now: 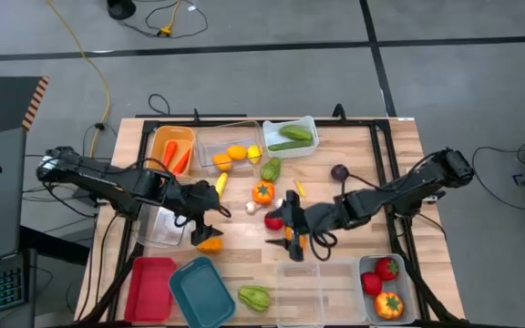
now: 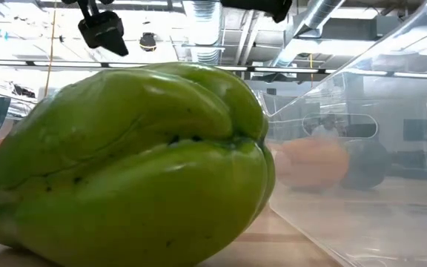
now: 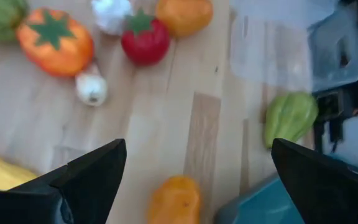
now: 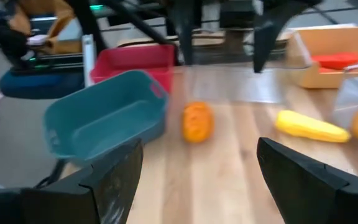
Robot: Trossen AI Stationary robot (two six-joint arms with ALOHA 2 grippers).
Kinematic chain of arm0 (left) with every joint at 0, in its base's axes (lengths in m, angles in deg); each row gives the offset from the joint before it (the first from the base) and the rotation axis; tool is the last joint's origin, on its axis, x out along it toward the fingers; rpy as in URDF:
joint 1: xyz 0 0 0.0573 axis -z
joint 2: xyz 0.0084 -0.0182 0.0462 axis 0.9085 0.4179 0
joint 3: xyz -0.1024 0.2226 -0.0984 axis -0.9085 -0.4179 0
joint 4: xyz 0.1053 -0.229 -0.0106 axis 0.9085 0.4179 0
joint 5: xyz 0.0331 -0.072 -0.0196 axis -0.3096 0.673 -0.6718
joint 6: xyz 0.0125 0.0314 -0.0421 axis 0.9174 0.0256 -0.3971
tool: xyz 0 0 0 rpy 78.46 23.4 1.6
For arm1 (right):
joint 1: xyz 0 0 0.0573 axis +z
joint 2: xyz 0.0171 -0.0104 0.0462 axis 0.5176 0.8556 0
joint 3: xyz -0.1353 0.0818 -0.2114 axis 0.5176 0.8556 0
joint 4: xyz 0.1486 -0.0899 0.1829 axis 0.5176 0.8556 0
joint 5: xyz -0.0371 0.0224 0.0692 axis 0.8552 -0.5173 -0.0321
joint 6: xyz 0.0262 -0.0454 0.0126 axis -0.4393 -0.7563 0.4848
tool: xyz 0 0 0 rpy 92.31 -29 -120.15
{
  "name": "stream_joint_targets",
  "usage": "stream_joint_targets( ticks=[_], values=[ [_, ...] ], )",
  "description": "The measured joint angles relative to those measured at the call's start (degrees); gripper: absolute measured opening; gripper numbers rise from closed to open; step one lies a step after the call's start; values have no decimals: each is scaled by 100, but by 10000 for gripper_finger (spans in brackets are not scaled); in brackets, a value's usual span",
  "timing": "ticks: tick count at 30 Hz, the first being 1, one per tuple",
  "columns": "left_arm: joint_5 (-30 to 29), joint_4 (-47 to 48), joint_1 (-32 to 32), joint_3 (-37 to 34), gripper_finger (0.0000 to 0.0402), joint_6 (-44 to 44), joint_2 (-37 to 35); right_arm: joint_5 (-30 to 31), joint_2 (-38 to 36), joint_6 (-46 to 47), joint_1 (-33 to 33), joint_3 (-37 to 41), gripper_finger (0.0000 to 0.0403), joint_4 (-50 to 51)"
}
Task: Sort produce into baskets
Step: Put the left brown potato into the middle transparent bin
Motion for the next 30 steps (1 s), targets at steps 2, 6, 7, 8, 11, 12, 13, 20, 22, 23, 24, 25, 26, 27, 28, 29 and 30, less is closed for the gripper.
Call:
stream_joint_targets(
  ticks=[2, 6, 7, 8, 11, 12, 13, 20, 22, 23, 24, 25, 26, 27, 28, 29, 30],
  values=[
    [13, 37, 103, -2, 389, -14, 269, -1, 2, 4, 132, 0, 341, 0],
    [296, 66, 246, -2, 389, -2, 857, -2, 2, 18, 324, 0, 341, -3],
    [380, 117, 254, 4, 389, -1, 1008, -2, 2, 19, 362, 0, 341, -5],
    [419, 255, 261, 41, 389, 2, 1152, -2, 0, 19, 392, 0, 341, -7],
    [450, 717, 271, 219, 389, 102, 1582, -1, 2, 17, 468, 0, 341, -11],
    [437, 863, 271, 278, 389, 186, 1721, -2, 2, 18, 488, 0, 341, -9],
    [396, 966, 271, 328, 389, 279, 1842, 0, 2, 17, 502, 0, 341, -10],
    [373, 1128, 273, 496, 389, 700, 2496, -1, 2, 17, 500, 0, 341, -9],
    [508, 1137, 280, 496, 389, 706, 2610, -2, 2, 17, 498, 0, 341, -8],
    [564, 1141, 282, 496, 389, 706, 2658, -1, 2, 17, 498, 0, 341, -3],
    [607, 1137, 290, 498, 389, 708, 2693, -1, 2, 17, 498, 0, 341, -3],
    [623, 1144, 304, 498, 389, 708, 2703, -2, 2, 17, 498, 0, 341, -3],
    [618, 1142, 319, 496, 389, 708, 2704, -2, 2, 17, 498, 0, 341, -2],
    [599, 1139, 327, 496, 389, 708, 2700, 0, 2, 16, 498, 0, 341, 0],
    [526, 1138, 345, 496, 389, 708, 2697, -2, 2, 15, 498, 0, 341, 0],
    [443, 1149, 356, 496, 389, 708, 2697, -1, 2, 15, 498, 0, 341, 1],
    [395, 1164, 376, 496, 389, 709, 2700, -2, 2, 15, 498, 0, 341, 5]
  ],
)
